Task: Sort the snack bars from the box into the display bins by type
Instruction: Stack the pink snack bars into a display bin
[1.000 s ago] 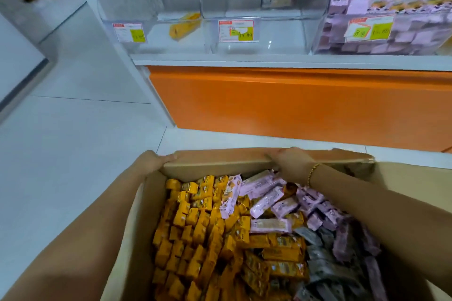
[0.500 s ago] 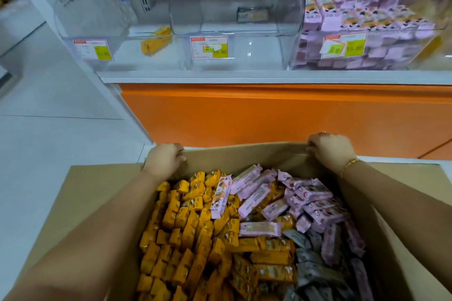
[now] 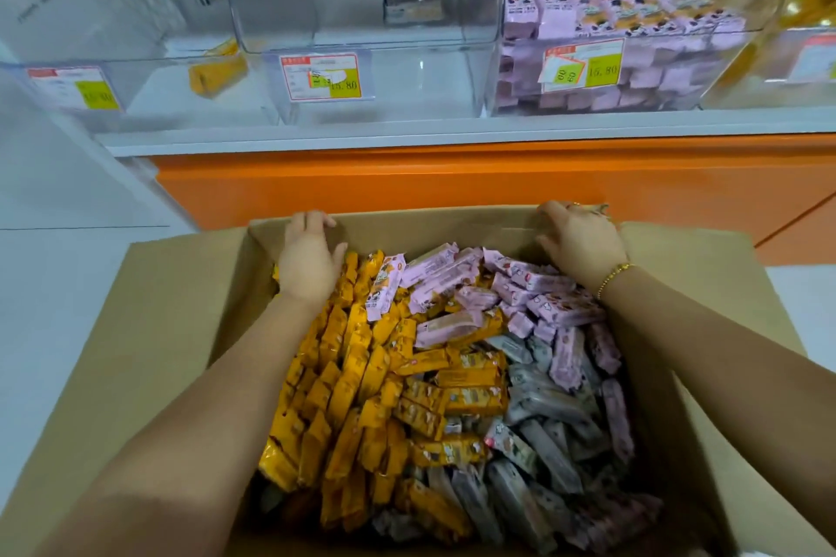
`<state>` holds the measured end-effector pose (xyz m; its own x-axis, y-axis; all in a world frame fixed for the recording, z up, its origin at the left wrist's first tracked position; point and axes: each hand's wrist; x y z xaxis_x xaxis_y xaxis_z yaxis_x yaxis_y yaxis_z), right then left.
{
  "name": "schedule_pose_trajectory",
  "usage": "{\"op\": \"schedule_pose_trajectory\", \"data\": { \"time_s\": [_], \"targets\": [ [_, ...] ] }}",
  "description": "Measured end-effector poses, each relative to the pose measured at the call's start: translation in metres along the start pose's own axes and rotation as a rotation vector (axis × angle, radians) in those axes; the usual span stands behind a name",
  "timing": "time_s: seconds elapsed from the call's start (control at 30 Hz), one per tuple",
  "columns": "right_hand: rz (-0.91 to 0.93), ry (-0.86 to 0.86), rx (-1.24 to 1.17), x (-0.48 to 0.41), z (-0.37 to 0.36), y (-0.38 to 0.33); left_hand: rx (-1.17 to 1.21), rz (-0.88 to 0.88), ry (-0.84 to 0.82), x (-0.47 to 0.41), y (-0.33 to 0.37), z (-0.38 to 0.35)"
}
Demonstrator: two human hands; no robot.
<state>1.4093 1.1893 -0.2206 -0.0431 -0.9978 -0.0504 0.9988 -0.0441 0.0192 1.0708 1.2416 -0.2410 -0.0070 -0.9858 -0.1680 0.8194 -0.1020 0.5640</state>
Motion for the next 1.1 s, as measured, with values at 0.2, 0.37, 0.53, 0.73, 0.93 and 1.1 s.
{"op": "schedule_pose_trajectory", "data": {
  "time_s": [0.2, 0.37, 0.53, 0.73, 0.93, 1.1],
  "targets": [
    [0.048, -0.241, -0.091, 0.050, -0.015, -0.014, -0.028, 0.131, -0.451, 0.086, 0.025, -0.036],
    [0.017, -0.379, -0.139, 0.066, -0.040, -0.001, -0.271, 0.251, -0.629, 0.127, 0.014, -0.058],
    [0.211, -0.549, 0.043, 0.067, -0.071, 0.010, -0.362, 0.189, -0.486, 0.131, 0.031, -0.075],
    [0.244, -0.542, 0.050, 0.037, -0.086, 0.027, -0.205, 0.291, -0.446, 0.127, 0.052, -0.087],
    [0.255, -0.721, 0.039, 0.026, -0.065, 0.037, -0.141, 0.372, -0.448, 0.119, 0.064, -0.077],
    [0.285, -0.677, 0.013, 0.027, -0.036, 0.034, 0.071, 0.409, -0.363, 0.113, 0.097, -0.068]
  ]
}}
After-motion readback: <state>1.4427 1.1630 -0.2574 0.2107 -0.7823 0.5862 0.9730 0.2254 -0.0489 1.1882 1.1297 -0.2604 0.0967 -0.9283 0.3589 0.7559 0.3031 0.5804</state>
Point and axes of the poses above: each hand's wrist, its own x-axis away from the middle knuckle, its own z-axis out of the back of the hand, y = z × x, and after that the axes turned 6 degrees about x, right-handed
